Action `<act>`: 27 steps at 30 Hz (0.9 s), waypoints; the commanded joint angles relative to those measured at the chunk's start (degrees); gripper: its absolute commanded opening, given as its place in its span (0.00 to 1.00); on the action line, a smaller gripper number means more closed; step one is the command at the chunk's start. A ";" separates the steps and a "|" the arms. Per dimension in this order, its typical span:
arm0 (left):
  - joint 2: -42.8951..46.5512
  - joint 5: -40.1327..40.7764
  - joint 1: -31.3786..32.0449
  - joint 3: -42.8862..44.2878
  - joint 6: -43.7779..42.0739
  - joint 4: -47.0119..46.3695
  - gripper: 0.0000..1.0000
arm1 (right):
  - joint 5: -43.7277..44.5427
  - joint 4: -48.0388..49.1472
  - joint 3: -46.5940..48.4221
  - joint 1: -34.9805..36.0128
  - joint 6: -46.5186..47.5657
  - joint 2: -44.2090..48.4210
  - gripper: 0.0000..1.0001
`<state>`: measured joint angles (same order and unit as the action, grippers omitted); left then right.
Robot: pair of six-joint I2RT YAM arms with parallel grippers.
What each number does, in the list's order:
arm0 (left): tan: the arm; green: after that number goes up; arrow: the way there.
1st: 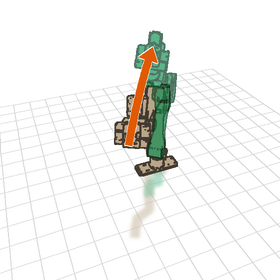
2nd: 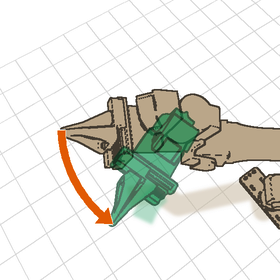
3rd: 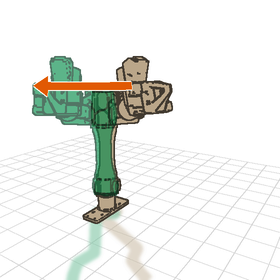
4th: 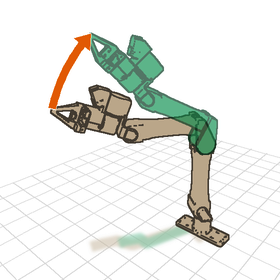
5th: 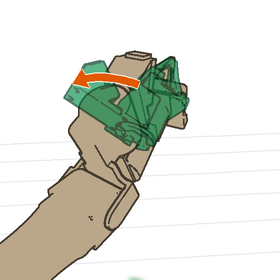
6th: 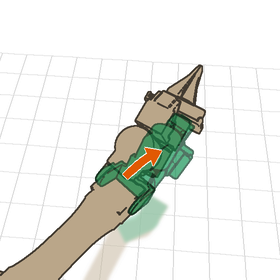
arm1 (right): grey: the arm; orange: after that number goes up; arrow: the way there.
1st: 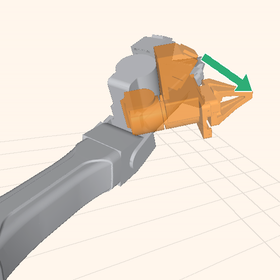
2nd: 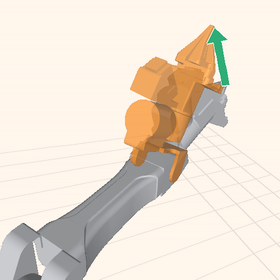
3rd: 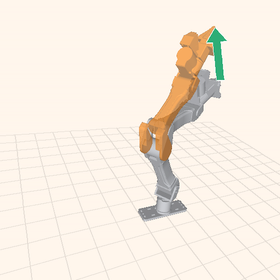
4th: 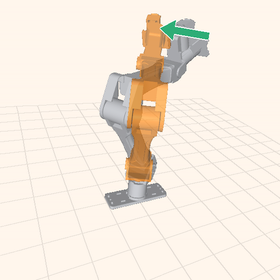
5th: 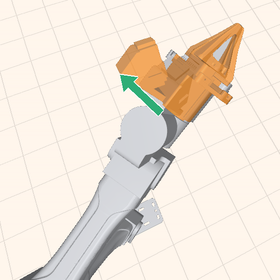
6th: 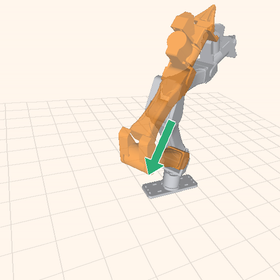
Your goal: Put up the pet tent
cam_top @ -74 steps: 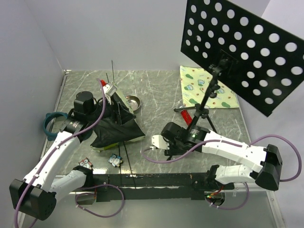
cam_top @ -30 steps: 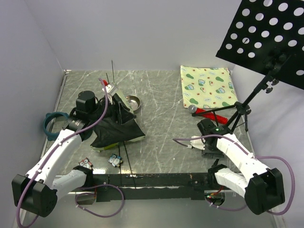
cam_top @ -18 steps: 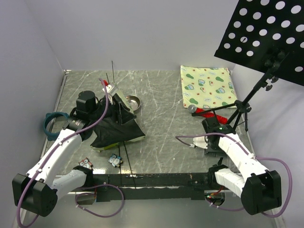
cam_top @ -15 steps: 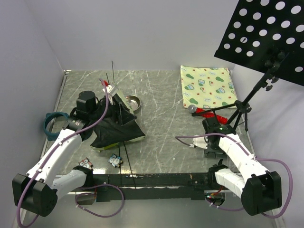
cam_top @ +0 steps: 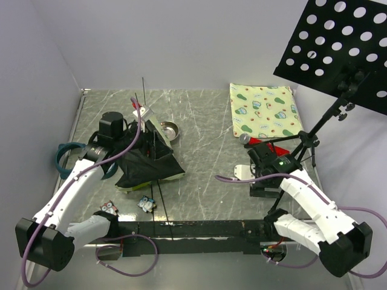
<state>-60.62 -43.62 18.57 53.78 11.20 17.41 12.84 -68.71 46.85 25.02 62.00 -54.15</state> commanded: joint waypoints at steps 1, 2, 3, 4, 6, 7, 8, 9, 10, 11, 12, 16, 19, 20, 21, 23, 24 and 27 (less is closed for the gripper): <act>1.29 0.28 -0.11 3.87 -2.67 3.24 0.88 | -3.17 -4.33 5.79 5.38 -8.54 -0.95 1.00; 1.29 0.72 -0.20 4.05 -2.94 3.77 0.88 | -3.61 -4.59 6.58 6.18 -9.26 -1.57 1.00; 1.38 0.90 -0.11 4.23 -3.20 4.21 0.88 | -3.96 -4.85 7.37 7.23 -10.74 -2.09 1.00; 1.47 1.07 -0.11 4.32 -3.55 4.56 0.88 | -4.31 -4.94 7.99 8.11 -11.71 -2.27 1.00; 1.73 1.60 -0.11 4.49 -3.64 5.09 0.88 | -5.19 -4.95 9.48 10.22 -13.65 -2.97 1.00; 1.73 1.86 -0.11 4.67 -3.64 5.35 0.88 | -5.37 -4.77 10.10 11.10 -14.53 -3.24 1.00; 1.82 2.04 -0.11 4.93 -3.73 5.88 0.88 | -5.72 -4.51 11.06 12.15 -15.67 -3.68 1.00; 1.82 2.39 -0.37 5.54 -3.82 6.67 0.89 | -5.98 -4.24 12.11 13.03 -16.90 -4.12 1.00; 1.47 2.66 -0.55 6.42 -4.17 7.89 0.89 | -6.25 -3.55 14.04 14.17 -18.56 -4.90 1.00; 1.03 2.40 -1.16 7.38 -5.21 9.82 0.91 | -6.68 -2.84 15.97 14.79 -20.15 -5.78 1.00; 0.25 2.31 -1.60 9.05 -7.14 12.80 0.92 | -7.12 -1.79 17.91 15.23 -21.73 -6.66 0.99; -4.23 1.88 -7.81 16.43 -16.10 24.83 0.95 | -11.33 4.36 27.22 15.41 -30.16 -12.46 1.00; -7.13 0.55 -15.81 20.48 -21.03 30.73 0.98 | -16.78 8.67 33.46 15.41 -35.35 -16.94 1.00; -8.36 0.38 -18.19 21.88 -22.87 33.10 0.98 | -18.80 9.72 36.09 15.33 -36.67 -18.34 1.00; -9.59 0.72 -21.35 22.94 -24.02 34.69 0.97 | -21.60 10.69 37.95 15.41 -37.82 -19.84 1.00; -12.14 0.38 -25.67 25.14 -27.09 37.95 0.97 | -27.14 14.28 39.63 15.41 -38.61 -22.13 1.00; -13.28 0.37 -27.25 26.19 -28.41 40.05 0.97 | -29.78 17.00 39.98 15.41 -39.49 -23.18 1.00; -15.84 2.12 -29.11 27.61 -31.76 42.97 0.96 | -35.50 22.99 42.44 15.50 -42.83 -30.64 1.00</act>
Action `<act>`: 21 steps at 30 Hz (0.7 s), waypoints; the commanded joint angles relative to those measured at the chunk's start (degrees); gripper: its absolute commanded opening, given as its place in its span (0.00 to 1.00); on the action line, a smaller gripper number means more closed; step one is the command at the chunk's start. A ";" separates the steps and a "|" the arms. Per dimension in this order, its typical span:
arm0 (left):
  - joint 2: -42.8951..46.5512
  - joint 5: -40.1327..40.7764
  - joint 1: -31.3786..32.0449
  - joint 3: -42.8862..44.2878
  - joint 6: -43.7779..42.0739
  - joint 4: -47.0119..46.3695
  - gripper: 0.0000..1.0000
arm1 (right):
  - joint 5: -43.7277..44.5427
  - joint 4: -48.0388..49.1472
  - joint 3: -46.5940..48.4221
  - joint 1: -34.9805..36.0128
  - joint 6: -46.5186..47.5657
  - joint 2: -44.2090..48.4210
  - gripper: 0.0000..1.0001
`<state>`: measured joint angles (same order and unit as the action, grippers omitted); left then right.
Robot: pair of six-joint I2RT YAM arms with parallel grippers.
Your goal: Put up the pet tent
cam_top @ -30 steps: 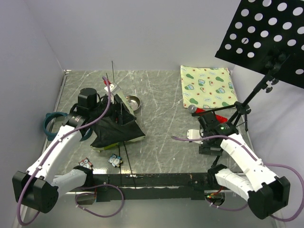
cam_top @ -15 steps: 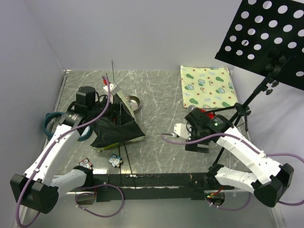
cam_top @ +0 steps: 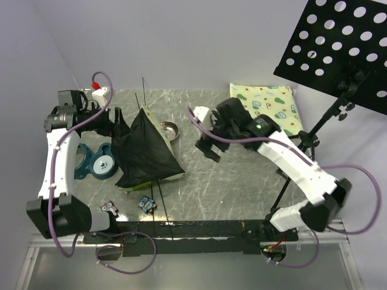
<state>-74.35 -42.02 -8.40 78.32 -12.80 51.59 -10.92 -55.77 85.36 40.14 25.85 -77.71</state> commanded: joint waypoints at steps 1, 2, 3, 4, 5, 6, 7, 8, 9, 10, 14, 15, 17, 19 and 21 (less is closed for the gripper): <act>-2.29 1.58 -2.23 2.54 -7.60 8.18 0.96 | -13.15 11.02 5.33 0.38 -8.08 -9.36 1.00; -2.21 2.20 -2.23 1.49 -7.25 7.22 0.96 | -14.38 12.16 6.04 0.38 -9.75 -11.82 1.00; -2.12 2.47 -2.14 0.44 -6.55 5.55 0.96 | -16.14 14.00 6.13 0.38 -10.72 -13.68 1.00; -2.03 1.86 -2.23 -0.18 -5.93 4.84 0.96 | -17.28 15.85 5.78 0.38 -11.60 -15.61 1.00; -1.94 1.33 -2.23 -0.54 -5.84 4.31 0.95 | -18.69 17.61 5.26 0.38 -12.65 -17.11 1.00; -1.94 0.28 -2.23 -0.98 -5.23 3.87 0.95 | -19.66 19.62 4.64 0.46 -13.53 -18.86 1.00; -2.03 -0.51 -2.23 -1.15 -5.05 3.52 0.95 | -20.10 21.47 3.68 0.64 -14.50 -20.71 1.00; -2.20 -1.13 -2.23 -1.24 -4.87 3.43 0.95 | -20.28 23.49 3.15 0.73 -15.29 -22.38 1.00; -2.29 -1.22 -2.23 -1.24 -4.17 2.90 0.95 | -20.72 25.08 2.97 0.73 -15.91 -24.48 1.00; -2.38 -1.14 -2.23 -0.98 -3.64 2.55 0.95 | -21.33 26.49 3.23 0.73 -16.35 -26.42 1.00; -2.56 -1.31 -2.23 -0.54 -1.01 0.88 0.95 | -27.56 30.71 4.02 0.64 -20.12 -31.88 1.00; -2.38 -1.22 -2.23 -0.80 -0.13 0.09 0.95 | -29.67 31.94 3.59 0.73 -21.70 -32.50 1.00; -1.94 -1.48 -2.23 -1.59 1.45 -1.58 0.94 | -34.84 34.58 2.97 0.82 -24.95 -33.81 0.99; -1.51 -1.31 -2.23 -2.30 3.29 -3.42 0.94 | -38.29 34.59 4.02 1.17 -28.02 -35.74 0.95; -1.85 -0.96 -2.32 -2.04 5.49 -5.27 0.93 | -41.45 33.28 5.95 1.26 -29.44 -37.33 0.73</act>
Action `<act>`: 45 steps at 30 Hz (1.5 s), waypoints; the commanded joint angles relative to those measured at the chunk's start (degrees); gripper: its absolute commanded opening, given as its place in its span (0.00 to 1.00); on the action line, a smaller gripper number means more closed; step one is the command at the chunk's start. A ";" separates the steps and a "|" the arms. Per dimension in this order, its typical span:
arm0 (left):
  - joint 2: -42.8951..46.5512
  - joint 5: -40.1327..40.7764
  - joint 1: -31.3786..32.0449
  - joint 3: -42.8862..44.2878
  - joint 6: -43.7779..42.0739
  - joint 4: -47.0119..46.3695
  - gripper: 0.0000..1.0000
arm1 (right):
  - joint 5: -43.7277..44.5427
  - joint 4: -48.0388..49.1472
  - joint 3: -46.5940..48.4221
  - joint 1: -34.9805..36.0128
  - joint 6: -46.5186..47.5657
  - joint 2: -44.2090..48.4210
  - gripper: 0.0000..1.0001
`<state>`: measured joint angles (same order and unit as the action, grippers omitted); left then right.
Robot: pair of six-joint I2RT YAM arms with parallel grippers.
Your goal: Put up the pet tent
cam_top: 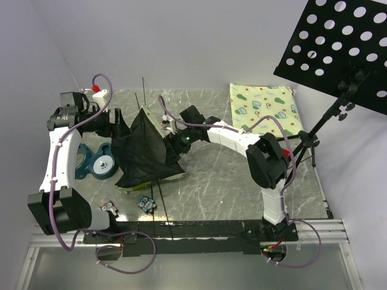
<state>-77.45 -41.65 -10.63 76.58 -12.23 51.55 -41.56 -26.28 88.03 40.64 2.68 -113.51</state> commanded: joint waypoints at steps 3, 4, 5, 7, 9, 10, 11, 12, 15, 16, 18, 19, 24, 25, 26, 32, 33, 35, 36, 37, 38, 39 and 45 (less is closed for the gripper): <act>-0.77 -4.56 -1.40 2.60 8.09 -4.62 0.87 | -12.23 -0.94 7.93 0.32 -5.94 -2.41 0.30; -1.47 -6.50 -2.02 4.18 8.53 -3.92 0.85 | -11.01 -2.53 9.95 -0.21 -5.32 -2.15 0.15; -2.00 -7.91 -2.63 5.15 8.80 -3.56 0.84 | -9.69 -3.68 11.54 -0.91 -5.14 -1.72 0.00; -2.18 -9.59 -3.95 7.35 10.02 -4.26 0.82 | -9.07 -3.60 13.91 -3.54 -6.36 0.04 0.00; -2.09 -11.08 -5.70 8.76 11.78 -6.63 0.81 | -9.41 -3.07 15.76 -5.39 -7.42 1.88 0.00; -2.18 -12.04 -7.02 9.46 14.83 -8.12 0.81 | -9.76 -3.42 16.81 -5.92 -7.51 2.68 0.00; -2.27 -12.92 -7.55 10.17 16.08 -9.26 0.80 | -10.38 -3.60 18.22 -6.36 -7.42 3.55 0.00; -2.61 -13.45 -7.99 10.87 17.31 -10.58 0.80 | -11.25 -3.60 19.10 -6.54 -7.60 4.52 0.00; -3.23 -13.63 -8.18 12.19 19.43 -13.66 0.79 | -13.37 -2.28 20.86 -6.72 -8.65 7.42 0.00; -3.23 -13.55 -8.18 11.93 20.05 -14.63 0.79 | -13.46 -1.93 21.56 -6.72 -8.92 7.86 0.00; -3.23 -13.02 -8.18 11.06 20.93 -16.47 0.78 | -12.85 -2.54 24.02 -7.07 -9.27 8.83 0.00; -3.41 -12.93 -8.18 10.62 21.02 -17.00 0.78 | -12.32 -3.15 25.25 -7.59 -9.10 9.27 0.00; -3.93 -11.88 -8.18 5.09 22.86 -22.27 0.77 | -9.24 -2.81 27.55 -11.81 -9.62 11.99 0.00; -4.20 -11.70 -8.18 3.94 23.47 -23.76 0.76 | -8.72 -2.81 27.72 -12.60 -9.53 12.61 0.00; -4.64 -11.61 -8.09 2.71 24.70 -25.60 0.76 | -8.28 -2.55 27.90 -12.95 -9.36 13.14 0.00; -10.87 -9.08 -4.23 1.56 28.05 -30.63 0.78 | -3.01 -2.19 27.38 -14.63 -7.17 16.21 0.00; -11.92 -8.19 -2.83 1.38 27.88 -30.98 0.79 | -1.43 -2.28 26.76 -14.80 -6.81 16.65 0.00; -13.77 -8.18 -0.45 0.25 29.71 -33.08 0.80 | 1.64 -2.28 25.53 -15.15 -5.93 17.79 0.00; -15.00 -10.62 0.34 -0.98 31.02 -35.09 0.79 | 3.57 -2.02 24.83 -15.33 -5.67 18.41 0.00; -15.53 -11.95 1.39 -2.03 32.95 -37.03 0.78 | 4.46 -1.58 23.95 -15.68 -5.58 19.37 0.00; -16.93 -12.92 2.62 -3.35 35.23 -39.66 0.75 | 6.65 -0.97 22.90 -15.68 -5.32 20.34 0.00; -17.90 -13.98 3.59 -5.10 37.43 -42.64 0.74 | 7.97 -0.18 21.93 -15.77 -5.05 21.22 0.00; -21.77 -19.17 7.90 -14.51 58.43 -70.93 0.69 | 17.29 1.14 19.64 -15.77 -4.26 25.35 0.00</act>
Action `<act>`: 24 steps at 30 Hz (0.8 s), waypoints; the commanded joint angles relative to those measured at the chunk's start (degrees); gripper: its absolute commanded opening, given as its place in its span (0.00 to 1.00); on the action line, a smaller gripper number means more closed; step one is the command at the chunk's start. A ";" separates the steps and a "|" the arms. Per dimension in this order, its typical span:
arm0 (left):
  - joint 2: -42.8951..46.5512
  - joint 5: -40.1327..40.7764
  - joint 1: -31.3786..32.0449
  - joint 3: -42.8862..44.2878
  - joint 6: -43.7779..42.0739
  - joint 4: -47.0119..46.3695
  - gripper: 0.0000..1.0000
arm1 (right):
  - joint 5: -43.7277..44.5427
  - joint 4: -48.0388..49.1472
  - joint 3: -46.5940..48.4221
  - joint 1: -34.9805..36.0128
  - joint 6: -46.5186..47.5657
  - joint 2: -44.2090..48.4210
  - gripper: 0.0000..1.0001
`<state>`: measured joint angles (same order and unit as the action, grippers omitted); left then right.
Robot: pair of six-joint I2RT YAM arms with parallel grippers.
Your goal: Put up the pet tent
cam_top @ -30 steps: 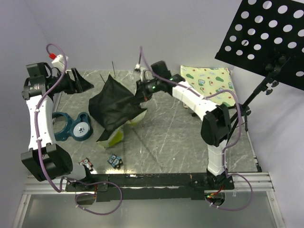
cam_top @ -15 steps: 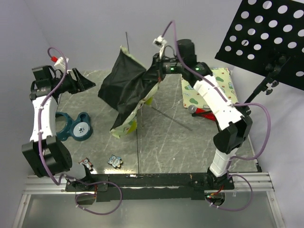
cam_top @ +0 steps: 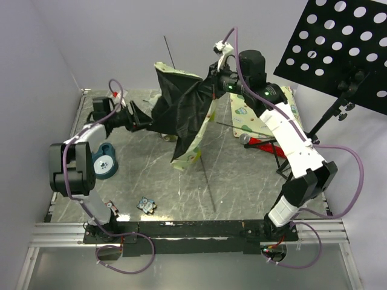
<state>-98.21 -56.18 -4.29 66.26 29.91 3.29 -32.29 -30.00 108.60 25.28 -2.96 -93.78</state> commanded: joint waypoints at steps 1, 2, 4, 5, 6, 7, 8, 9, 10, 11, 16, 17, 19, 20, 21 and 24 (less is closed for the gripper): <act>-2.23 -4.90 2.79 -4.73 18.49 -26.02 0.68 | 9.34 5.30 -1.89 -0.40 1.73 6.41 0.00; -3.81 -4.90 3.67 -4.30 18.95 -26.49 0.67 | 10.57 5.30 -2.51 -0.40 2.43 6.94 0.00; -6.54 -4.29 6.03 -2.02 17.82 -24.22 0.65 | 13.12 4.78 -3.39 -0.40 4.35 7.03 0.00; -7.60 -3.33 7.01 -0.97 17.03 -22.99 0.64 | 14.70 4.43 -3.83 -0.40 4.80 6.86 0.00; -8.56 -2.45 7.98 -0.09 16.33 -22.28 0.64 | 15.50 4.16 -4.18 -0.49 5.24 6.68 0.00; -9.70 -1.31 8.68 0.97 15.71 -21.23 0.63 | 16.38 4.25 -4.97 -0.49 5.77 6.68 0.00; -11.28 -0.17 9.30 2.46 15.36 -19.39 0.62 | 16.73 4.59 -6.02 -0.41 5.95 6.76 0.00; -12.86 0.45 9.65 3.69 15.44 -18.33 0.62 | 17.17 5.03 -6.98 -0.40 6.30 6.85 0.00; -14.53 0.63 10.00 4.75 15.88 -18.23 0.61 | 18.05 5.30 -7.86 -0.32 6.82 6.85 0.00; -15.77 1.07 10.27 5.28 16.14 -18.14 0.59 | 18.93 5.39 -8.57 -0.14 7.35 6.77 0.00; -22.36 9.40 10.54 11.51 10.72 -6.93 0.45 | 19.99 5.47 -11.38 0.12 9.20 5.80 0.00; -23.42 10.56 10.36 13.52 9.30 -3.41 0.46 | 19.64 5.83 -12.00 0.21 9.38 5.71 0.00; -23.95 14.94 9.22 15.82 5.35 3.54 0.52 | 18.85 6.35 -14.10 0.91 9.99 5.62 0.00; -23.69 16.62 8.61 16.27 4.03 5.13 0.54 | 18.67 6.70 -14.98 1.17 10.17 5.71 0.00; -22.91 18.29 7.64 16.27 2.62 6.37 0.56 | 18.50 7.06 -15.60 1.61 10.17 5.54 0.00; -21.06 24.43 4.92 18.02 -1.42 11.72 0.62 | 18.32 8.46 -16.31 3.19 10.00 4.83 0.00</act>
<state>-122.39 -42.48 4.43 80.47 36.25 4.95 -13.72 -26.46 92.58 26.39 6.11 -88.82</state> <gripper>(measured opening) 0.587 0.010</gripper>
